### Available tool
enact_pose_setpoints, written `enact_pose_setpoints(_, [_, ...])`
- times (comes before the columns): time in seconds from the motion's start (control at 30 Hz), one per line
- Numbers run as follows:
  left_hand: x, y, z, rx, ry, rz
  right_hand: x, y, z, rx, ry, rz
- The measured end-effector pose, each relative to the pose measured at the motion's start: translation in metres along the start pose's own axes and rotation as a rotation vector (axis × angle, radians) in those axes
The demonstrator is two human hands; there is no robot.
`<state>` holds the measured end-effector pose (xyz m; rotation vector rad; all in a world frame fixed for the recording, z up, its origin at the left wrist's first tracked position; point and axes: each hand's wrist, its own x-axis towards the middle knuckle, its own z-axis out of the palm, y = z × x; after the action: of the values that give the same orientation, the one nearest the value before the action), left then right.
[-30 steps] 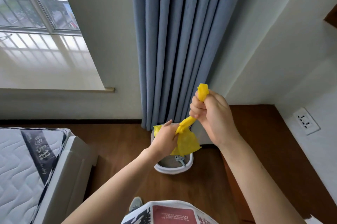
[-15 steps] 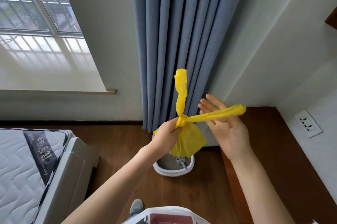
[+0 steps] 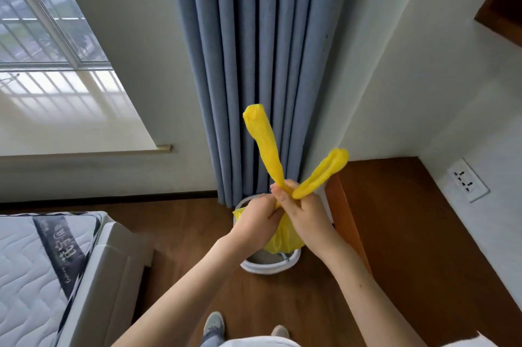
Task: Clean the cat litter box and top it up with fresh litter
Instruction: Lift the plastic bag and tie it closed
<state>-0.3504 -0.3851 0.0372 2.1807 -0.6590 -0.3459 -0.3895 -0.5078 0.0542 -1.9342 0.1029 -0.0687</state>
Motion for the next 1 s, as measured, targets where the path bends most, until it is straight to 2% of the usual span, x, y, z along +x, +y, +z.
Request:
enact_pose_setpoints(0.07, [0.0,0.001,0.004,0.028,-0.017,0.024,-0.002,0.007,-0.007,-0.024,0.011,0.011])
enact_pose_setpoints(0.23, [-0.001,0.003,0.017,-0.019,-0.026,-0.041,-0.007,0.026,-0.016,-0.005,0.049,-0.025])
enact_pose_setpoints(0.47, [0.003,-0.006,0.014,0.036,-0.018,0.024,-0.013,0.028,-0.013,-0.187,0.042,-0.021])
enact_pose_setpoints(0.63, [0.007,-0.035,-0.006,-0.121,-0.034,0.032,-0.011,0.023,-0.004,-0.224,0.157,-0.046])
enact_pose_setpoints(0.77, [0.018,-0.076,-0.037,-0.221,-0.007,0.002,-0.009,0.01,0.002,-0.155,0.286,-0.019])
enact_pose_setpoints(0.9, [0.033,-0.11,-0.056,-0.483,-0.054,-0.186,-0.012,-0.009,0.008,-0.18,0.466,0.0])
enact_pose_setpoints(1.0, [0.043,-0.124,-0.056,-0.614,-0.213,-0.295,-0.024,-0.025,0.015,-0.138,0.587,0.065])
